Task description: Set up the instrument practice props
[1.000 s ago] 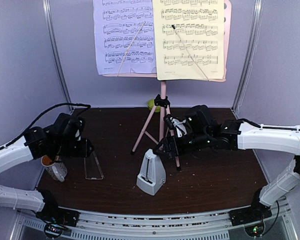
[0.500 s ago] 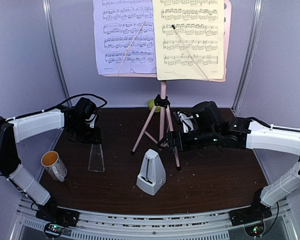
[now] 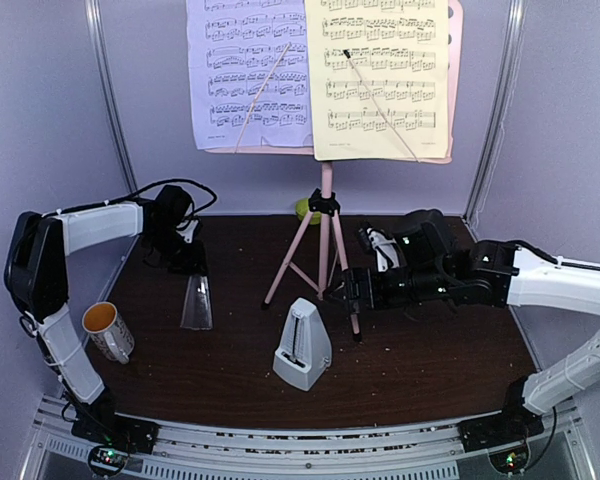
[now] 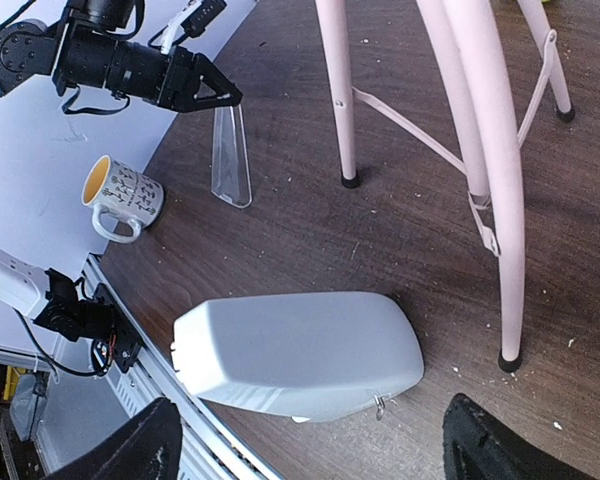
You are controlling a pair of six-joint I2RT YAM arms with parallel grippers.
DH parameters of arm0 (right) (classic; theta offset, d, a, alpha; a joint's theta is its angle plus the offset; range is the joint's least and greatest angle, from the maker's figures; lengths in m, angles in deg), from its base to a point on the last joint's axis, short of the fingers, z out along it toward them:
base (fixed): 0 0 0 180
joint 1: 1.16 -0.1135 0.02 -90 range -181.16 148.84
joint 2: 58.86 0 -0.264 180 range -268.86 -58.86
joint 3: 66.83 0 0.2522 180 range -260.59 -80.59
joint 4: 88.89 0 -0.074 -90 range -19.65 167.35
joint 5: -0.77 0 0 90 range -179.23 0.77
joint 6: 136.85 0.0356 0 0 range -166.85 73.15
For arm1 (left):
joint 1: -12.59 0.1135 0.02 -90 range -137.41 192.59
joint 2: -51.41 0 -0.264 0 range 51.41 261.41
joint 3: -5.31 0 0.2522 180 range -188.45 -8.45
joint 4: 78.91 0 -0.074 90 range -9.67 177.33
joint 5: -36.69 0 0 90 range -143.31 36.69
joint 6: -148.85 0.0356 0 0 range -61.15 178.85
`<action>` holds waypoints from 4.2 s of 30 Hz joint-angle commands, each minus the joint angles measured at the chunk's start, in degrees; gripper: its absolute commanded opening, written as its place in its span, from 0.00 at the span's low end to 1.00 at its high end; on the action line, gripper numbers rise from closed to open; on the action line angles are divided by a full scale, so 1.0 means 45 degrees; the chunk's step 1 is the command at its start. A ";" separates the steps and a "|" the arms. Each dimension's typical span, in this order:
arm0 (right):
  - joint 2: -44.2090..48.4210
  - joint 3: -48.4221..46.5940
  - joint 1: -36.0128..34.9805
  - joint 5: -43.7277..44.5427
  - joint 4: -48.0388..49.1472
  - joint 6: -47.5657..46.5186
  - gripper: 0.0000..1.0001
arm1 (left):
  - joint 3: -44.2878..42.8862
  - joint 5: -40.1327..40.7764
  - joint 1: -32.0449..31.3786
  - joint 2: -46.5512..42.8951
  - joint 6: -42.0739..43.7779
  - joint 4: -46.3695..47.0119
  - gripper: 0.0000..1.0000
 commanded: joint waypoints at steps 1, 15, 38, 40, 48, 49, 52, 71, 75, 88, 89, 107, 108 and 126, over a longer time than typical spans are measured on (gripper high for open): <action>0.0692 0.0871 -0.0213 0.0625 -0.0414 0.0450 0.91 | -0.0575 -0.0295 0.0140 -0.0125 0.0651 -0.0240 0.50; -0.0378 0.2360 -0.1126 0.1531 -0.0004 0.1167 0.72 | 0.3843 -0.2285 -0.0327 -0.4293 0.1075 0.2537 0.72; -0.3805 0.0561 -0.1269 0.1496 0.0767 0.1096 0.40 | 0.7388 -0.3920 -0.4210 -0.3417 -0.1239 0.7882 0.43; -0.4057 0.0273 -0.1228 0.1511 0.0760 0.1030 0.39 | 0.7468 -0.3996 -0.4416 -0.3299 -0.1339 0.8272 0.42; -0.4804 -0.0836 -0.0825 0.1701 0.0684 0.0725 0.39 | 0.7589 -0.4059 -0.5282 -0.2799 -0.1747 0.9092 0.39; -0.4882 -0.0970 -0.0763 0.1742 0.0623 0.0647 0.39 | 0.7580 -0.4057 -0.5350 -0.2738 -0.1770 0.9113 0.38; -0.5053 -0.1292 -0.0568 0.1763 0.0534 0.0425 0.39 | 0.7351 -0.4073 -0.5578 -0.2559 -0.1634 0.9083 0.38; -0.2625 -0.0377 -0.0323 0.1534 0.0143 -0.0923 0.67 | 0.6549 -0.3876 -0.5800 -0.2389 -0.1175 0.8260 0.34; -0.1900 0.0393 -0.0333 0.1468 0.0174 -0.0725 0.68 | 0.6914 -0.3613 -0.5800 -0.2554 -0.0960 0.8196 0.32; -0.0625 0.2065 -0.1169 0.1997 0.1686 -0.0532 0.91 | 0.6396 -0.5104 -0.6328 -0.2035 -0.0919 0.9544 0.28; -0.0644 0.2068 -0.1265 0.2102 0.1759 -0.0585 0.91 | 0.6420 -0.5137 -0.6328 -0.2125 -0.0870 0.9519 0.28; -0.2214 0.0963 -0.3589 0.6152 0.4327 -0.1682 0.96 | 0.6592 -0.3249 -0.6313 -0.3638 -0.0617 0.8247 0.38; -0.2251 0.0954 -0.3643 0.6312 0.4438 -0.1788 0.96 | 0.6615 -0.3223 -0.6323 -0.3687 -0.0623 0.8242 0.38; -0.2575 0.1204 -0.3687 0.7693 0.4863 -0.1785 0.60 | 0.6869 -0.2681 -0.6308 -0.4480 -0.0560 0.7698 0.38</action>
